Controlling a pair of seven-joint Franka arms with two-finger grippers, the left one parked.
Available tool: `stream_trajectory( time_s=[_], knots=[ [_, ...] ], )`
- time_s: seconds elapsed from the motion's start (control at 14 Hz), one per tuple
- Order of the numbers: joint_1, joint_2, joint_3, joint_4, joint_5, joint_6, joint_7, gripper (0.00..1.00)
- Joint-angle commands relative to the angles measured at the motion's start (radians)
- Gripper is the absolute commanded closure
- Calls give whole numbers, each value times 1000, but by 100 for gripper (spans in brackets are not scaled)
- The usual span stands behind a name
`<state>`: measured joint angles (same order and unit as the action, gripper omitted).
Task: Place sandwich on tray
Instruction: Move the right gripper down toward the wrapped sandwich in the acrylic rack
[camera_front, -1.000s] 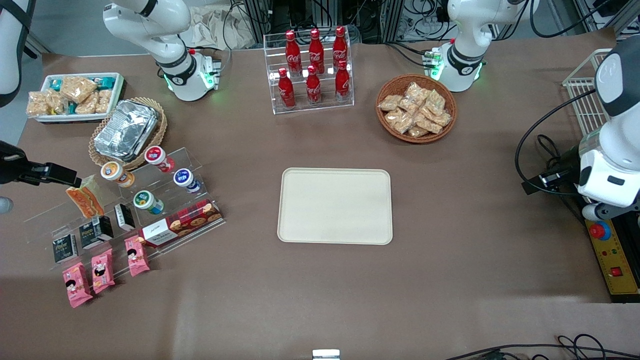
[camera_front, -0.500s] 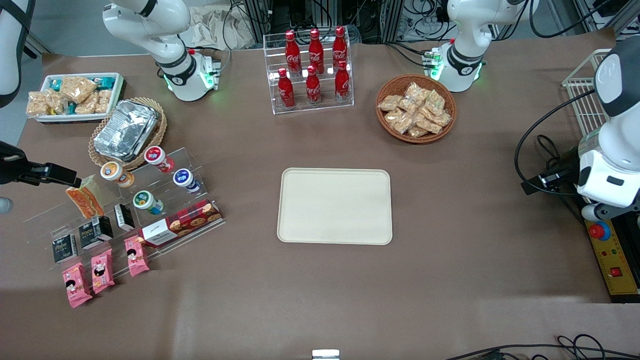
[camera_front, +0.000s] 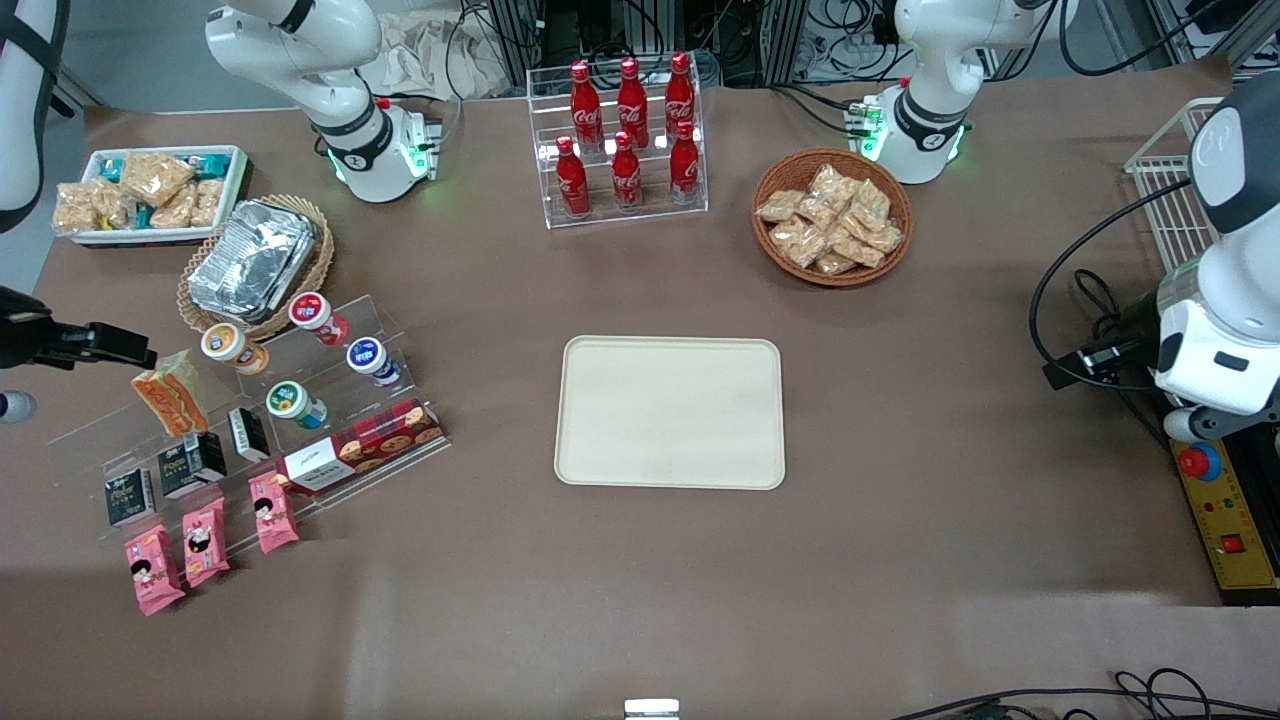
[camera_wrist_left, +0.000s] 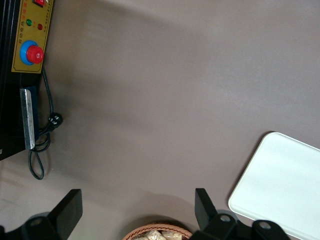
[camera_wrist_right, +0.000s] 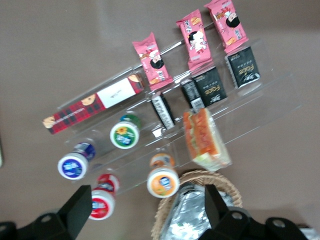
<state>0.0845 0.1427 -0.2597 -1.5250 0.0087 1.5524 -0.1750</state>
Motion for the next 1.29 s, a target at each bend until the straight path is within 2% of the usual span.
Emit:
stream_trajectory(
  time_s=[0.0,0.14,0.36,0.79,1.21],
  knots=[
    [-3,-72,-33,-130,-18,84,-116,0],
    [-15,-72,-42,-161,-22,101,-176,0],
    [-15,-90,-44,-240,-94,188,-265,0],
    [-26,-100,-44,-401,-92,320,-319,0],
    [-97,-43,-42,-426,-84,402,-458,0]
  ],
)
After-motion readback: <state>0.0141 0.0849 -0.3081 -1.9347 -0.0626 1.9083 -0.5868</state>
